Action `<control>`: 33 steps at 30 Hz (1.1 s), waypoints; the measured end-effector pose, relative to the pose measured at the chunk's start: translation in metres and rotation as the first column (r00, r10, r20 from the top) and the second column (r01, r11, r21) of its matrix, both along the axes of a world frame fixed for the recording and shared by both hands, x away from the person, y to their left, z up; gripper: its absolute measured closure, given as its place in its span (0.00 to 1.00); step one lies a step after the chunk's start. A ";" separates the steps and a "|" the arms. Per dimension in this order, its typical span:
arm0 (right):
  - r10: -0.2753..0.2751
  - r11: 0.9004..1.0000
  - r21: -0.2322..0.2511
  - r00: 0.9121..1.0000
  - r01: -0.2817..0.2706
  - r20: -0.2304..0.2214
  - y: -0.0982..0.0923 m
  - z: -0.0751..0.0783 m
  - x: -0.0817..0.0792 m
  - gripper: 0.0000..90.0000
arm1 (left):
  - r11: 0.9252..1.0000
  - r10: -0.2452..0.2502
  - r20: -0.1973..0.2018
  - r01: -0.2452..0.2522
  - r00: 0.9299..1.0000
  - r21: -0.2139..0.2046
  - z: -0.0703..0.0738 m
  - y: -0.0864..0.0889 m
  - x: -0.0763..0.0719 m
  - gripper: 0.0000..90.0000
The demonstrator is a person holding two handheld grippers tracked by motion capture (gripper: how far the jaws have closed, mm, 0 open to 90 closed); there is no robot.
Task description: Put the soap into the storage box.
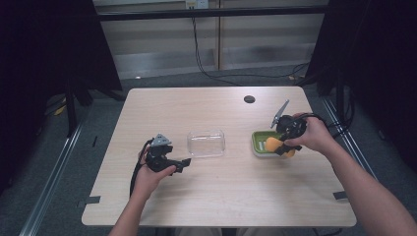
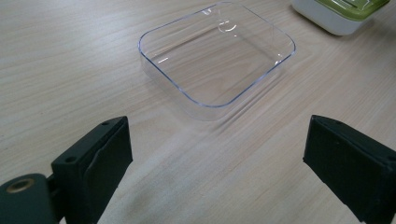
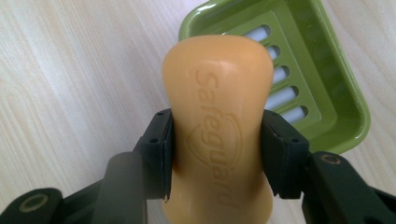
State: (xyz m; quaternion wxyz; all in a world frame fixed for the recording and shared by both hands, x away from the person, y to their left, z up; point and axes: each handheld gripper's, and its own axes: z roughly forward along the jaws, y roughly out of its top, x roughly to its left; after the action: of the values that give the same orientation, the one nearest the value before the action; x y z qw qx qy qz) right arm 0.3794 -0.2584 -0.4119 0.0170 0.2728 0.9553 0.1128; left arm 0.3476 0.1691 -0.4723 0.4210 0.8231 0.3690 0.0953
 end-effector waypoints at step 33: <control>0.000 1.000 -0.003 1.000 0.000 -0.003 0.002 -0.004 0.016 0.56 | 1.000 0.002 -0.001 -0.002 1.000 0.007 -0.001 0.000 0.000 0.09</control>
State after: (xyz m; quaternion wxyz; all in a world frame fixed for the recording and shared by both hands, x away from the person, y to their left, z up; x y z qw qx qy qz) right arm 0.3957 -0.2567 -0.4155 0.0160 0.2728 0.9556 0.1107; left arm 0.3473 0.1693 -0.4734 0.4178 0.8242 0.3699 0.0967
